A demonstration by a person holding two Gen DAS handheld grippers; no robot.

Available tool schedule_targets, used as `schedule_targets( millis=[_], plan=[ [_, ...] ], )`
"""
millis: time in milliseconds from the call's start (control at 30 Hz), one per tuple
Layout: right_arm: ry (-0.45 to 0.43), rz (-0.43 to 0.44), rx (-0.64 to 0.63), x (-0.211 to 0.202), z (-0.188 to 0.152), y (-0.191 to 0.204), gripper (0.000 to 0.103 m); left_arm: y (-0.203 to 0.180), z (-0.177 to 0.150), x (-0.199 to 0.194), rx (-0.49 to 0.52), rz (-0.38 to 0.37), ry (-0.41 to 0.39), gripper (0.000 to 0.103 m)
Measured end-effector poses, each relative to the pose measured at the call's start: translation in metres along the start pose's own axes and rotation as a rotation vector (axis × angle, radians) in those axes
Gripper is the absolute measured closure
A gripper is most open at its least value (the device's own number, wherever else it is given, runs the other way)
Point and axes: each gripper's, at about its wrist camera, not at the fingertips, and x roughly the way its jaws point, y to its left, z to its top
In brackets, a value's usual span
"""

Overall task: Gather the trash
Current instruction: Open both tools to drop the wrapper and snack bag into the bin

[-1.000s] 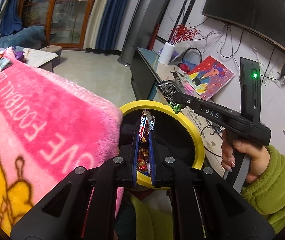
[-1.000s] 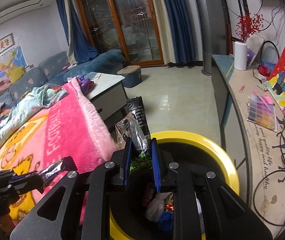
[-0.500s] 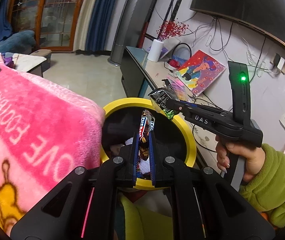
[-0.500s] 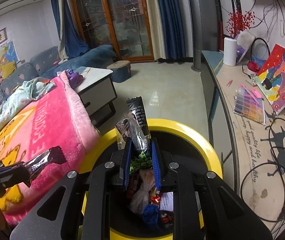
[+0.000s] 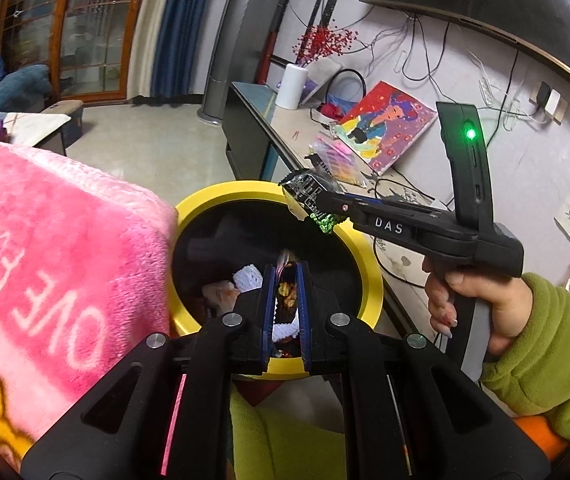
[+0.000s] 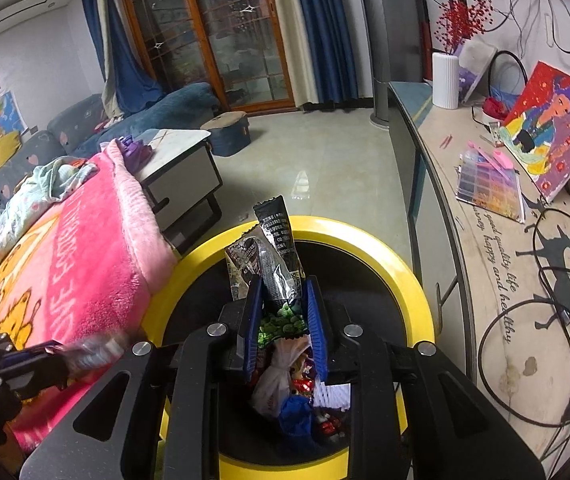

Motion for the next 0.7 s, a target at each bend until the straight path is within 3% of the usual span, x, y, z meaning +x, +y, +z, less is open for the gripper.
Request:
schedule_targets(
  millis=[200, 367, 500, 700],
  plan=[
    [-0.001, -0.002, 0.023, -0.001, 0.000, -0.006, 0.076, 0.002, 0.001, 0.016, 0.002, 0.001, 0.034, 0.096],
    [-0.002, -0.003, 0.039, 0.000, 0.000, -0.009, 0.067, 0.007, 0.003, 0.023, -0.011, 0.015, 0.043, 0.080],
    [-0.004, -0.003, 0.053, 0.000, -0.001, -0.011, 0.062, 0.012, 0.004, 0.022, -0.021, 0.031, 0.045, 0.061],
    [-0.003, -0.004, 0.065, 0.000, -0.001, -0.013, 0.052, 0.017, 0.005, 0.018, -0.048, 0.046, 0.041, 0.051]
  ],
)
